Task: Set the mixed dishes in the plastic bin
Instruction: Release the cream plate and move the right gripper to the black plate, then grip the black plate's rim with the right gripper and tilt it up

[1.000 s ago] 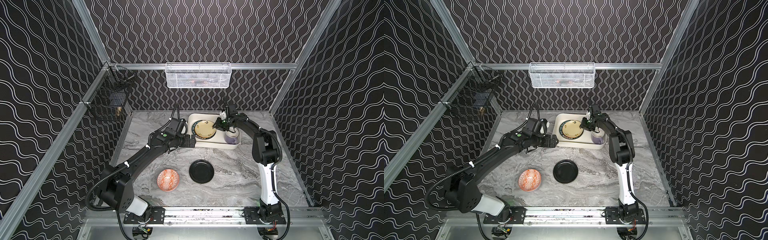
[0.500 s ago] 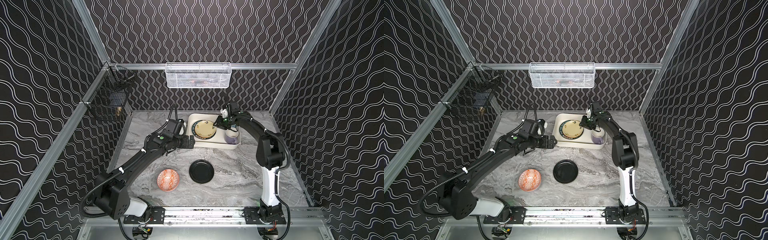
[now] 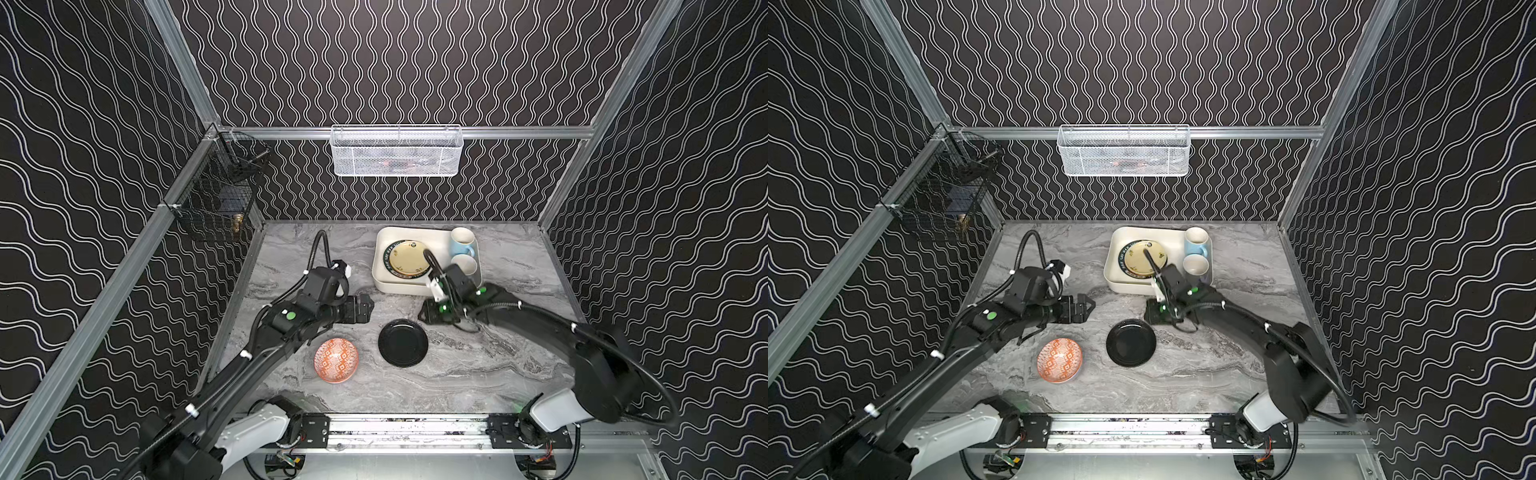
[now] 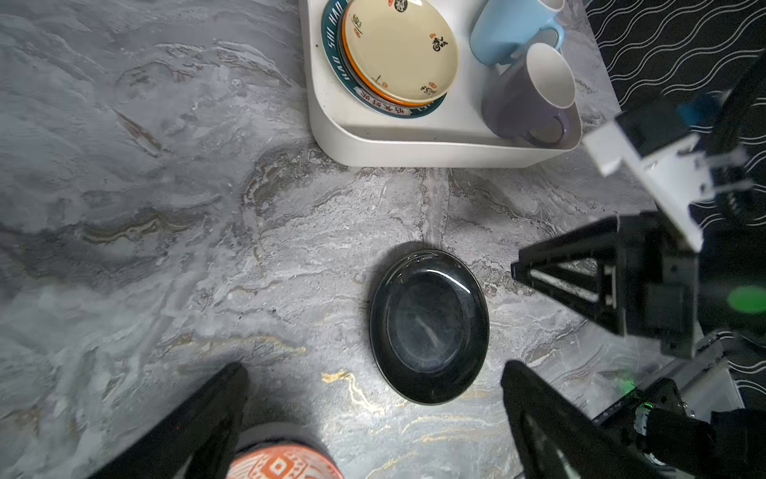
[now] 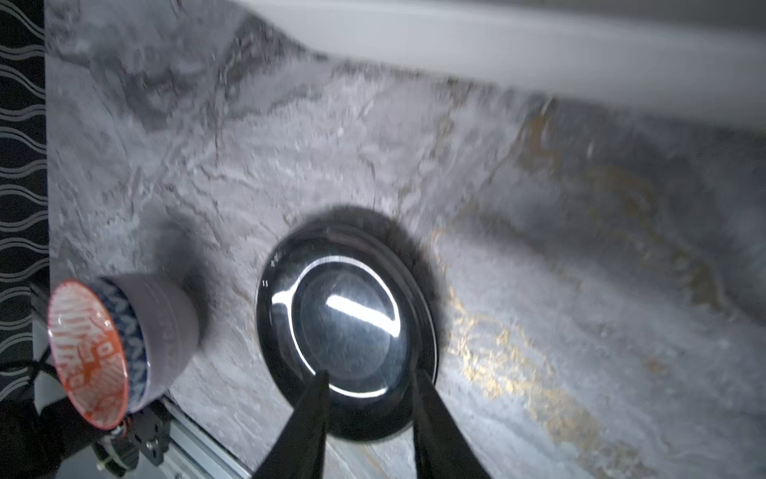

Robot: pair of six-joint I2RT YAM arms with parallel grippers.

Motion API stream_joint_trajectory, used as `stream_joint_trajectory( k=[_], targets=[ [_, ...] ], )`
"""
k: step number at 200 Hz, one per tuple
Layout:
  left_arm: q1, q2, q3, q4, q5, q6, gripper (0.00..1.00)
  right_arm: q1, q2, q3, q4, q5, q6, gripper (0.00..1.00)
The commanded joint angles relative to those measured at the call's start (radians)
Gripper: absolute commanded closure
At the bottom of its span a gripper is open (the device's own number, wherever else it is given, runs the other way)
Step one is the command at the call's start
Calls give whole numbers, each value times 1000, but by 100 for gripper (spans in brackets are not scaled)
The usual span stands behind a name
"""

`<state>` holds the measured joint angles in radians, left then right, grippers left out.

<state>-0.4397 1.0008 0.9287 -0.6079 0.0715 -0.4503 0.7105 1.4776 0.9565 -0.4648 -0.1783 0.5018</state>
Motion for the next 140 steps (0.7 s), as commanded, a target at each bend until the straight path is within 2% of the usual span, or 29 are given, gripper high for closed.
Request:
stream_joint_trajectory(
  k=[1, 47, 82, 140],
  targets=[
    [-1, -59, -4, -82, -55, -4, 1, 44, -50, -105, 91, 63, 97, 65],
    [-2, -172, -33, -153, -50, -46, 1, 84, -67, -247, 202, 47, 153, 65],
    [-2, -219, -30, -194, -67, -61, 1, 86, -21, -262, 241, 45, 153, 65],
    [-2, -222, -25, -204, -80, -55, 1, 84, 68, -238, 284, 25, 161, 65]
  ],
)
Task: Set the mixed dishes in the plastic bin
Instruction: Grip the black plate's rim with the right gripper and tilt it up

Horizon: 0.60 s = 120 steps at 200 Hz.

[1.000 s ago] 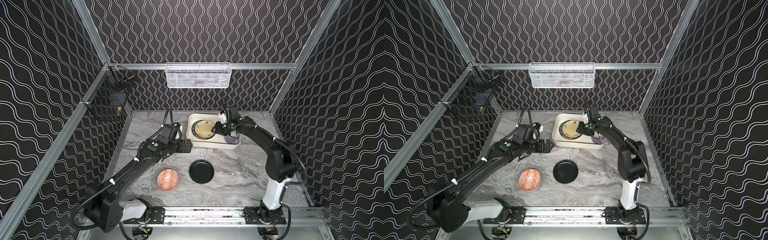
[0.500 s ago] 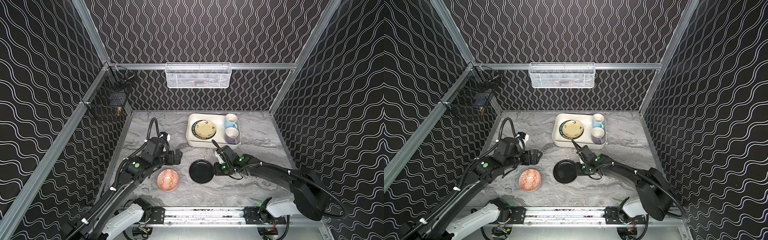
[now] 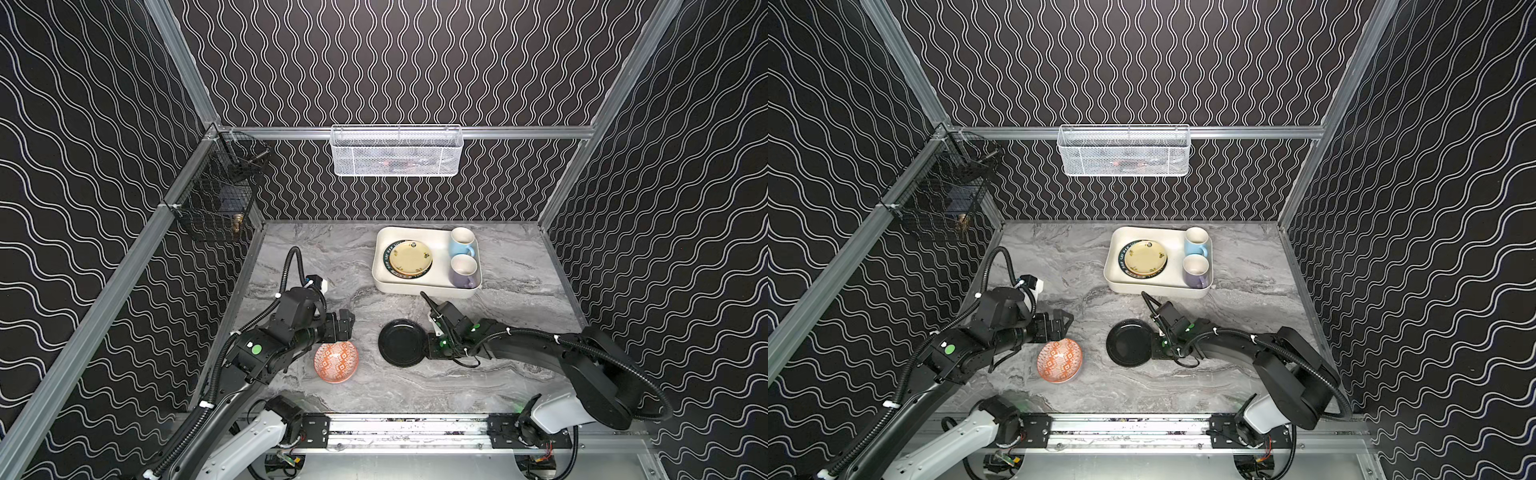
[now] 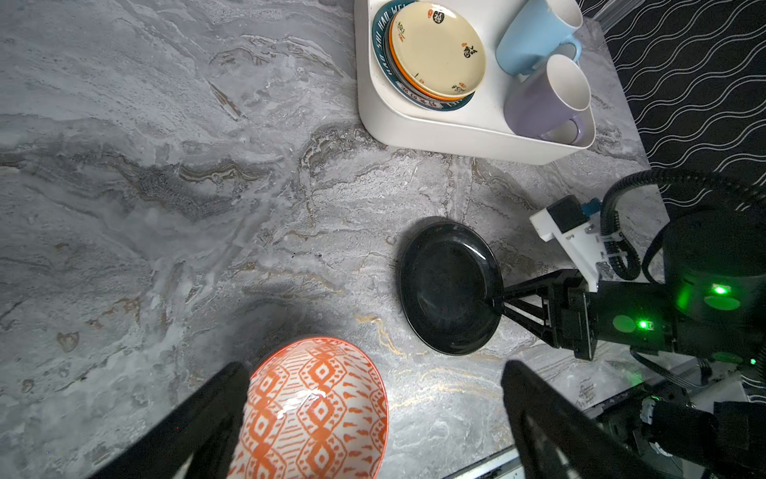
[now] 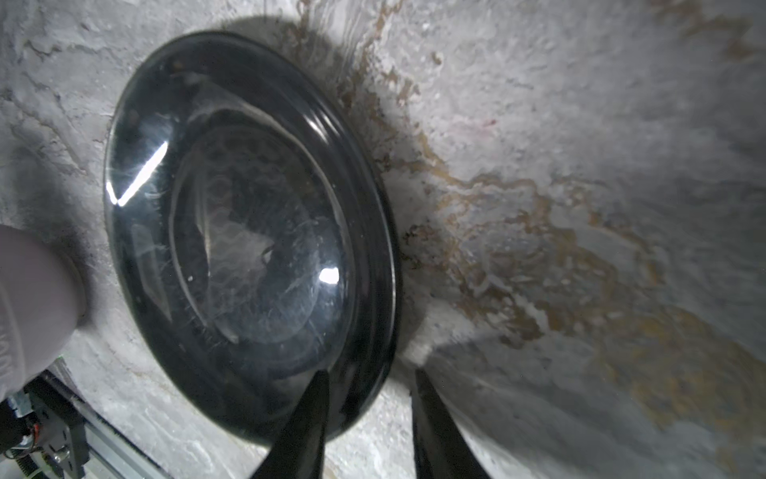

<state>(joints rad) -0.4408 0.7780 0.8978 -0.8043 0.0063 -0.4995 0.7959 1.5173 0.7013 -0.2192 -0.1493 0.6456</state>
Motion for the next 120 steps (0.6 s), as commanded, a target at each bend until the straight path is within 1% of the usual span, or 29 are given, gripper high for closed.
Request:
stream_joint_trajectory(
  k=[1, 8, 13, 27, 38, 62, 89, 120],
  targets=[
    [-1, 2, 6, -7, -15, -6, 1, -1, 29, 19, 38, -3, 17, 65],
    [-1, 6, 6, -4, -16, -7, 2, -4, 42, 27, 32, 0, 16, 67],
    [0, 7, 5, -1, -16, -5, 1, -6, 50, 34, 26, 6, 13, 70],
    [-1, 13, 3, 6, -17, -2, 1, -10, 66, 51, 6, 23, 10, 83],
    [-1, 20, 4, 11, -19, 1, 1, -19, 69, 59, -11, 33, 10, 91],
    [0, 43, 7, 25, -25, 10, 2, -42, 50, 74, -49, 42, -7, 100],
    [-1, 76, 17, 43, -26, 24, 1, -57, 1, 115, -98, 24, -43, 100],
    [0, 116, 47, 61, -30, 38, 1, -106, -58, 192, -160, -14, -78, 100]
  ],
)
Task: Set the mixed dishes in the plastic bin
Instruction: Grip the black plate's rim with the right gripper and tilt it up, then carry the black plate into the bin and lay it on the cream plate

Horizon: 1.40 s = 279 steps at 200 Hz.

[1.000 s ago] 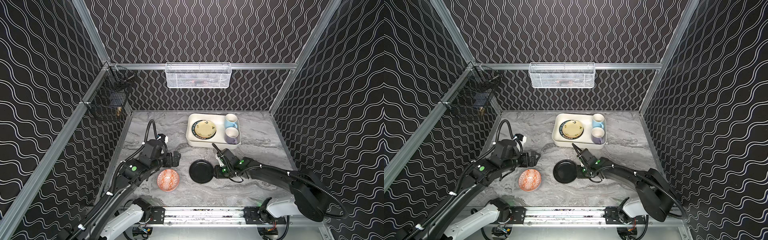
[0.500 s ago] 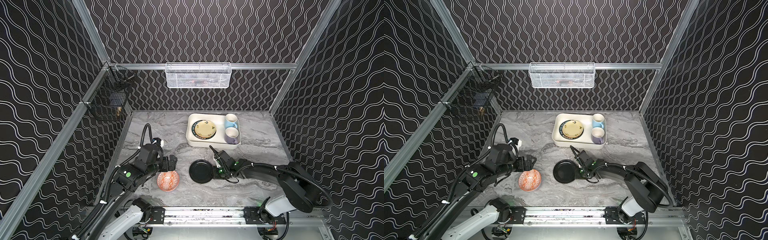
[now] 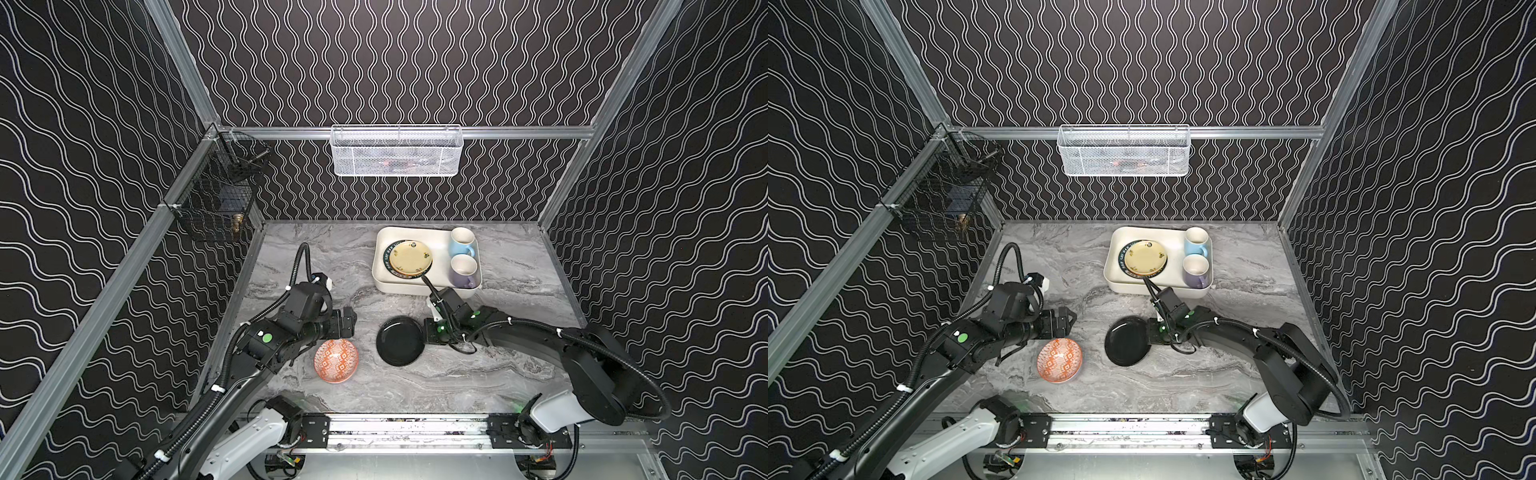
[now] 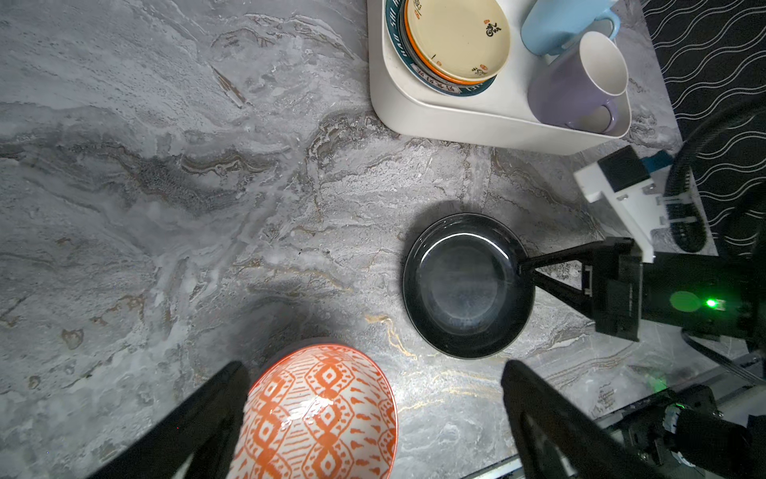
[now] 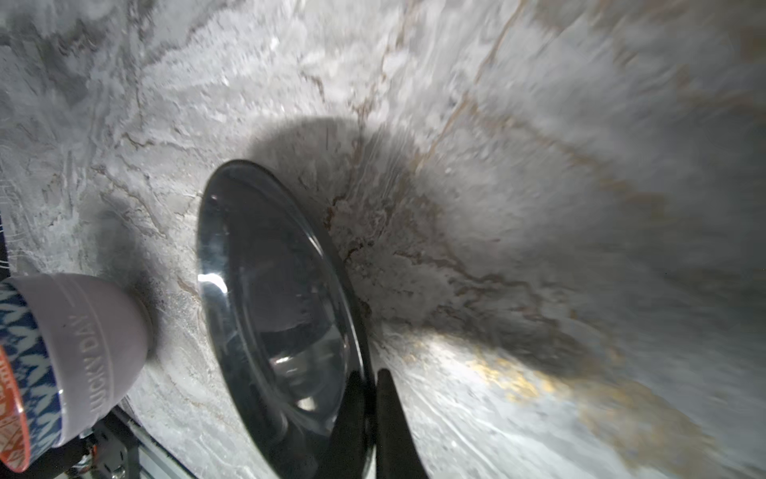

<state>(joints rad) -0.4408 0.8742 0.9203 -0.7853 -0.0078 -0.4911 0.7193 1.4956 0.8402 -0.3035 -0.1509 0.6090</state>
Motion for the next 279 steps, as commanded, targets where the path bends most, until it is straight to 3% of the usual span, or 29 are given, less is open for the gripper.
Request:
stream_joint_trajectory(
  k=[1, 41, 71, 149, 193, 220, 279],
  targets=[
    [0, 21, 26, 42, -16, 31, 1, -32, -37, 56, -76, -14, -43, 100],
    [-1, 84, 82, 74, -32, 52, 1, -149, -47, 212, -141, -45, -111, 100],
    [0, 181, 124, 134, -7, 69, 1, -256, 39, 345, -152, -56, -155, 100],
    [-1, 508, 334, 197, 65, 124, 1, -393, 574, 890, -216, -79, -192, 99],
    [1, 602, 334, 234, 90, 124, 1, -411, 814, 1191, -303, -111, -207, 96],
    [2, 632, 331, 237, 90, 129, 1, -414, 865, 1229, -308, -119, -206, 96],
    [4, 632, 318, 250, 102, 127, 1, -413, 828, 1146, -277, -123, -203, 93]
  ],
)
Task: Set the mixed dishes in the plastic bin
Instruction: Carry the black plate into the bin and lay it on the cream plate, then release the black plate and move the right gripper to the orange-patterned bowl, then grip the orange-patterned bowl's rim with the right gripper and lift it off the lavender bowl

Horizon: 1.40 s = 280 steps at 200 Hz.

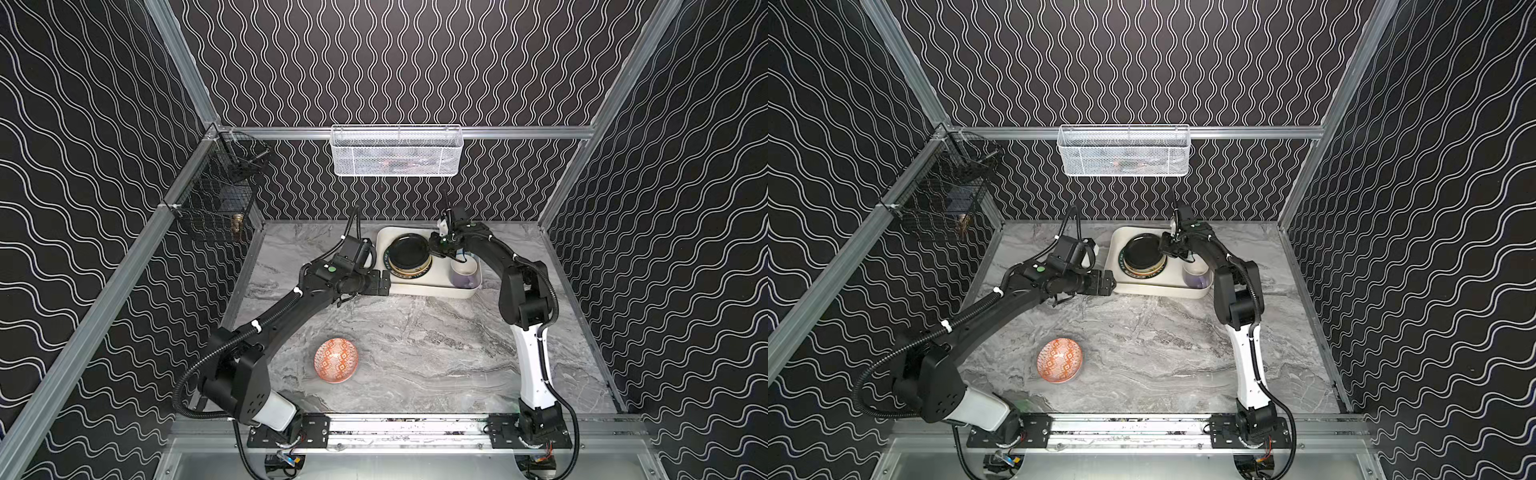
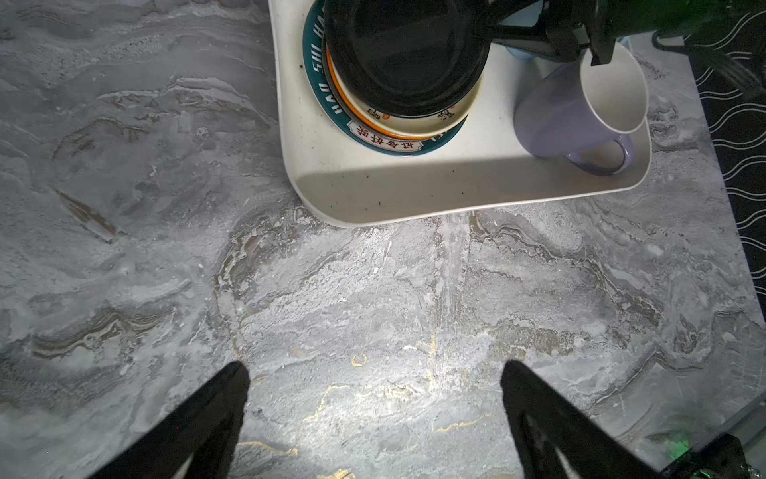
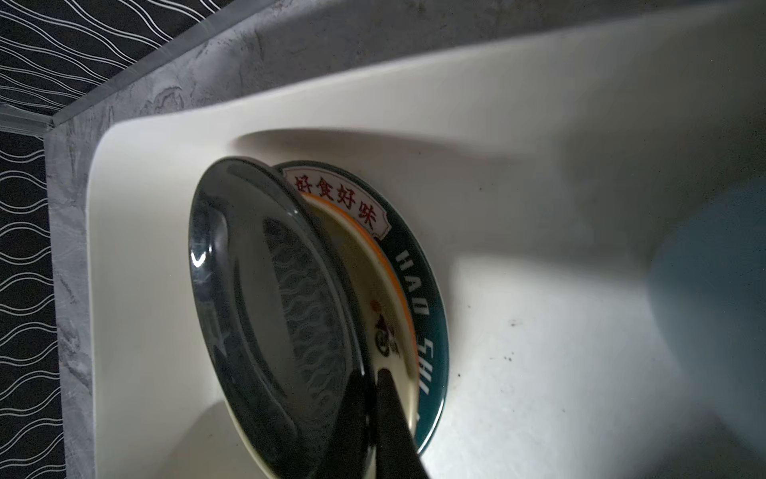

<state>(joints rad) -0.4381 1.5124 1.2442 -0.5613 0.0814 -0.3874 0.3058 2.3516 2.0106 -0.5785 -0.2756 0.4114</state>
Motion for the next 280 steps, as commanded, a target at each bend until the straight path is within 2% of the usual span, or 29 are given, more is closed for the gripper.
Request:
stream_joint_trajectory(
  k=[1, 20, 62, 113, 146, 172, 220, 280],
  targets=[
    [2, -7, -6, 26, 13, 23, 1, 0, -29, -25, -1, 3, -6, 93],
    [1, -16, -10, 29, 8, 23, 2, 0, -45, -48, 4, 4, -7, 89],
    [1, -35, -14, 23, 2, 21, 1, 1, -70, -73, 3, -1, -11, 64],
    [1, -69, -29, 23, -4, 11, 1, 6, -106, -84, -18, -2, -19, 63],
    [1, -138, -75, 9, -10, 1, 1, 45, -224, -157, -23, 25, -37, 62],
    [2, -244, -145, -26, -50, -15, 1, 124, -337, -260, -21, 46, -46, 62],
    [2, -473, -260, -144, -132, -80, 1, 402, -481, -456, 13, 87, -21, 60],
    [1, -658, -300, -292, -200, -145, 1, 641, -529, -599, 100, 97, 70, 60]
  ],
)
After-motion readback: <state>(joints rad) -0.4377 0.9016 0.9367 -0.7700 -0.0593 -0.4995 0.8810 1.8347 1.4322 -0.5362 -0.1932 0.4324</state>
